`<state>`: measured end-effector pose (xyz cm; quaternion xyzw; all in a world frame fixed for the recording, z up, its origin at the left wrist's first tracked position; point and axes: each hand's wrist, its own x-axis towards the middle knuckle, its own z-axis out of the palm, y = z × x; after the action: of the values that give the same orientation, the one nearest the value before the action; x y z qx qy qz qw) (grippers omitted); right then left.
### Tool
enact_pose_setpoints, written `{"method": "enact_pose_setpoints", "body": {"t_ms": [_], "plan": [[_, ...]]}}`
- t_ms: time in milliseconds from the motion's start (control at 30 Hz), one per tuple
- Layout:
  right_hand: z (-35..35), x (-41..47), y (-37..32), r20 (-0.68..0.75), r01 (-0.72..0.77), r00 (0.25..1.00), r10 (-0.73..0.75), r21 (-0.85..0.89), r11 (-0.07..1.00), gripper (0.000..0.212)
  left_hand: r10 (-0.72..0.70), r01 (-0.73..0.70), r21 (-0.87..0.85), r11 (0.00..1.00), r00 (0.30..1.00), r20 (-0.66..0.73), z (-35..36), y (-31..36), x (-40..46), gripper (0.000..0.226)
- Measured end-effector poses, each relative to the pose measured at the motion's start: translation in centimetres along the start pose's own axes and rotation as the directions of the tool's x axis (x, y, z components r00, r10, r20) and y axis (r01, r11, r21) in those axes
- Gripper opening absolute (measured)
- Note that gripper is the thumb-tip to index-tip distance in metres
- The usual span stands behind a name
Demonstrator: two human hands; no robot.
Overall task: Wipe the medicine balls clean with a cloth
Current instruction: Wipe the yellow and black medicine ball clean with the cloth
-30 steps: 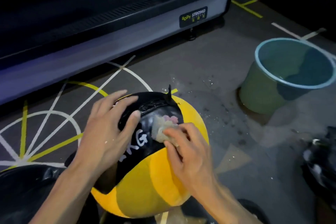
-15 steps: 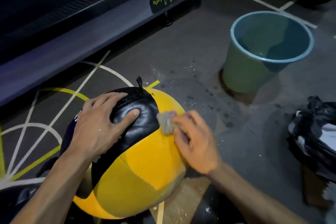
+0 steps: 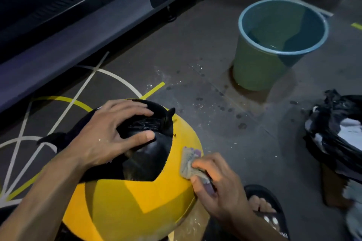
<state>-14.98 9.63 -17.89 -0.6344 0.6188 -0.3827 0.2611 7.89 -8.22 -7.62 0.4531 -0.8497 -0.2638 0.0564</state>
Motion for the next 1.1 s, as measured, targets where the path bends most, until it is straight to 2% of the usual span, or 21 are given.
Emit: {"method": "enact_pose_setpoints", "body": {"t_ms": [133, 333, 367, 467, 600, 667, 733, 833, 933, 1033, 1100], "plan": [[-0.4, -0.2, -0.4, 0.012, 0.005, 1.000, -0.004, -0.044, 0.999, 0.025, 0.065, -0.046, 0.224, 0.973, 0.995, -0.076, 2.2, 2.6, 0.0, 0.073], [-0.6, -0.6, -1.8, 0.100, 0.238, 0.969, -0.225, -0.140, 0.961, 0.020, 0.002, 0.021, 0.078, 0.997, 0.959, -0.282, 3.8, 2.8, -0.4, 0.048], [-0.8, -0.1, -1.5, 0.085, 0.240, 0.969, -0.231, -0.117, 0.964, 0.019, -0.005, 0.022, 0.053, 0.998, 0.955, -0.296, 3.9, 3.0, -0.3, 0.045], [-0.9, 2.8, 0.2, -0.004, 0.179, 0.984, -0.179, 0.035, 0.983, 0.018, -0.013, 0.014, 0.000, 1.000, 0.953, -0.302, 4.1, 3.4, -0.2, 0.034], [-1.1, 7.7, 2.2, -0.090, 0.020, 0.996, -0.015, 0.054, 0.998, 0.021, -0.042, 0.023, -0.071, 0.997, 0.959, -0.280, 3.9, 3.3, -0.2, 0.017], [-0.9, 7.5, 1.3, -0.103, 0.014, 0.995, -0.008, 0.061, 0.998, 0.021, -0.062, 0.036, -0.101, 0.994, 0.961, -0.271, 3.7, 3.4, -0.2, 0.013], [-0.9, 5.1, -0.7, -0.096, 0.061, 0.994, -0.052, 0.094, 0.994, 0.022, -0.091, 0.056, -0.145, 0.988, 0.964, -0.248, 3.5, 3.3, -0.1, 0.015], [-1.0, 2.1, -2.6, 0.030, 0.071, 0.997, -0.075, 0.110, 0.991, 0.021, -0.083, 0.042, -0.182, 0.982, 0.972, -0.222, 3.6, 3.2, -0.4, 0.019], [-0.8, 3.7, -1.3, -0.013, 0.070, 0.998, -0.068, 0.141, 0.988, 0.023, -0.083, 0.036, -0.230, 0.973, 0.977, -0.197, 3.8, 3.2, -0.4, 0.031], [-0.2, 7.6, 0.8, -0.033, -0.090, 0.995, 0.096, 0.151, 0.984, 0.020, -0.117, 0.063, -0.277, 0.959, 0.976, -0.184, 3.4, 2.8, 0.0, 0.037], [0.2, 9.7, 2.2, 0.025, -0.235, 0.972, 0.234, 0.157, 0.959, 0.018, -0.122, 0.069, -0.281, 0.957, 0.977, -0.173, 3.3, 2.9, -0.2, 0.037]]}}
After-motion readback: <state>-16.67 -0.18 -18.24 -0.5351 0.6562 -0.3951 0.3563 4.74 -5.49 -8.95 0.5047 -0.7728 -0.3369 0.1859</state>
